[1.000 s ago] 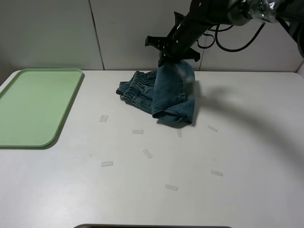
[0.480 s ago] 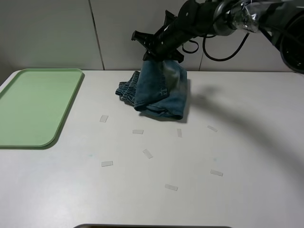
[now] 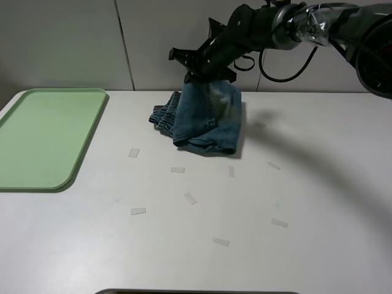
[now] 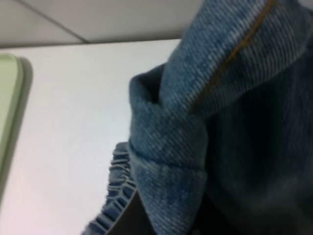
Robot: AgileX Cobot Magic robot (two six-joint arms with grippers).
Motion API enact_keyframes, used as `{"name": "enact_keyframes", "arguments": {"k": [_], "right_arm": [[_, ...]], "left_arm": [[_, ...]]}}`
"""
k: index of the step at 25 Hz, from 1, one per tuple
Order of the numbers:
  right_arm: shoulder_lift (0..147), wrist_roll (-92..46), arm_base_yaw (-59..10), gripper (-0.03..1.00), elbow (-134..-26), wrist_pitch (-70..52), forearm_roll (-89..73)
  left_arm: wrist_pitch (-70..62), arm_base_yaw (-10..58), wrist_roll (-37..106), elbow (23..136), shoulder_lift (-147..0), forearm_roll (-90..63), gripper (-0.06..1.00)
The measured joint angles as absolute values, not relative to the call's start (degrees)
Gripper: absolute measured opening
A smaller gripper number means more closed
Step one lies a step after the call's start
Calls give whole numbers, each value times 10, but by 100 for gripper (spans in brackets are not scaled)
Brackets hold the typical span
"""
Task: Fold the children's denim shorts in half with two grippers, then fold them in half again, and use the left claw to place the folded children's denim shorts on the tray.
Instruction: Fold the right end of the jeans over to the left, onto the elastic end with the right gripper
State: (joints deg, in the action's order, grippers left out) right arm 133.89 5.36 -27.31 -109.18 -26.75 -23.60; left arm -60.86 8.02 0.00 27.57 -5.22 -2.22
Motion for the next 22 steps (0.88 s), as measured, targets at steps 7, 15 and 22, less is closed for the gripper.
{"name": "enact_keyframes", "arguments": {"k": [7,15,22], "right_arm": [[1339,-85,-300,56,-1092,-244,-256],[1339,-174,-349,69,-1092,-182,-369],[1339,-176,-350,69,-1092,-223,-324]], "left_arm": [[-609,80,0,276,-52,-22,76],[-609,80,0,276,-52,-22,76],[-608,80,0,276,-52,-22,76]]}}
